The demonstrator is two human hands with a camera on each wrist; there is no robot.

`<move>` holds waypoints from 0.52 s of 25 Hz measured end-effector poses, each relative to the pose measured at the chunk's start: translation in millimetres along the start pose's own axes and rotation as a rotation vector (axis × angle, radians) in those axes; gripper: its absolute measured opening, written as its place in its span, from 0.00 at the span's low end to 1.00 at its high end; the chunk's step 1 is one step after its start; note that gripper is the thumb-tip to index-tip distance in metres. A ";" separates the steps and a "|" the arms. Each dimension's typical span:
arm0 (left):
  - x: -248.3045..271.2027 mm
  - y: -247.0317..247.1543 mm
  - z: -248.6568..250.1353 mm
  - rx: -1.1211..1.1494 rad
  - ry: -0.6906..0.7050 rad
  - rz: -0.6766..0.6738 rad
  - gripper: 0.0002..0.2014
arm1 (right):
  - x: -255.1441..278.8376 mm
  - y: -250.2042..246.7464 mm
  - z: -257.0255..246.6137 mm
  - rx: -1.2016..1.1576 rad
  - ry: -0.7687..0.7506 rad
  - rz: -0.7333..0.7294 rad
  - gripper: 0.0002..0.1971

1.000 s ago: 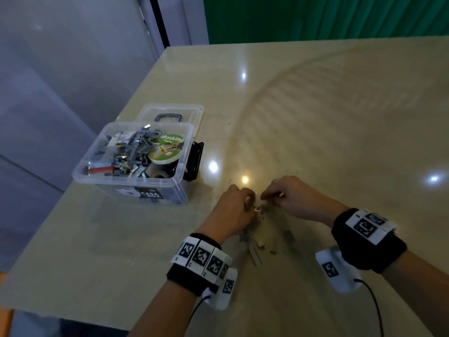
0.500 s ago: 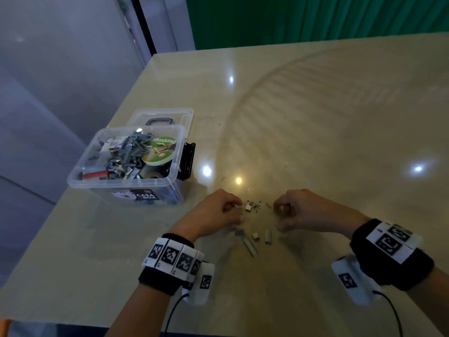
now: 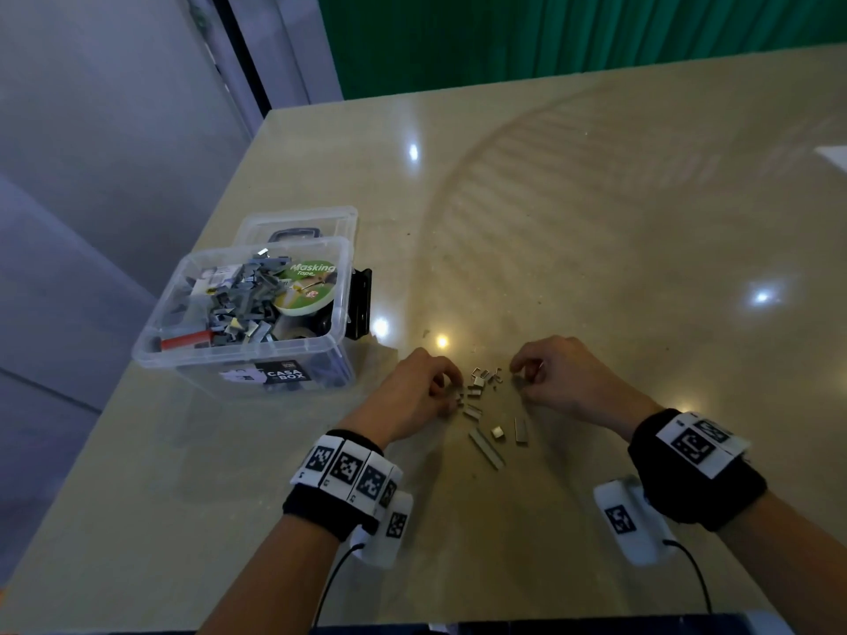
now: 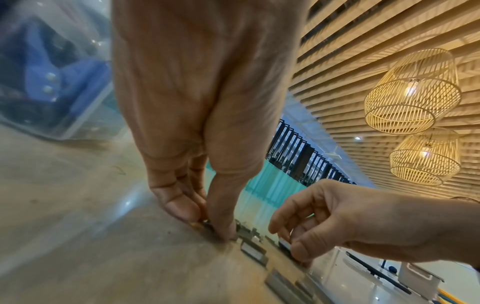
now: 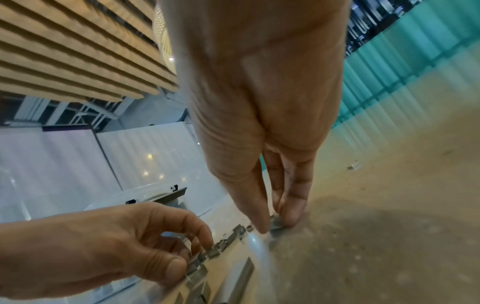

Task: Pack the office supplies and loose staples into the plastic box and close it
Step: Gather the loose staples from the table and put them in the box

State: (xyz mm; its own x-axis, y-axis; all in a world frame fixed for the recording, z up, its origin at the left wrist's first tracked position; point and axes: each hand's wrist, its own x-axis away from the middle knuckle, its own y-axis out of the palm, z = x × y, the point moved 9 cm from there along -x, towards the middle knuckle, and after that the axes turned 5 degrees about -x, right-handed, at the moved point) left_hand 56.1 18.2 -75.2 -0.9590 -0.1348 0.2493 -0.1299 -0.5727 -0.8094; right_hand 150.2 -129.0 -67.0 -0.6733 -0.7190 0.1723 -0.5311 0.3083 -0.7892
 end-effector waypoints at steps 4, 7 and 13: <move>-1.5 2.9 -6.6 0.020 0.002 0.033 0.11 | -5.0 -3.2 2.2 -0.052 0.065 0.119 0.16; -2.4 5.2 -11.5 0.018 -0.007 0.068 0.09 | -12.1 7.7 -8.9 -0.029 0.077 0.104 0.15; -7.9 10.1 -24.0 0.042 -0.012 0.092 0.06 | -18.0 24.8 -24.8 0.015 0.044 0.046 0.12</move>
State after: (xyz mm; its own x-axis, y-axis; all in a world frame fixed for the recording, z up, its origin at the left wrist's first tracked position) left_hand 56.2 32.9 -98.1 -0.9631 -0.1986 0.1815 -0.0301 -0.5909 -0.8062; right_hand 136.5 -92.9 -75.1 -0.7194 -0.6757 0.1610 -0.4911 0.3308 -0.8058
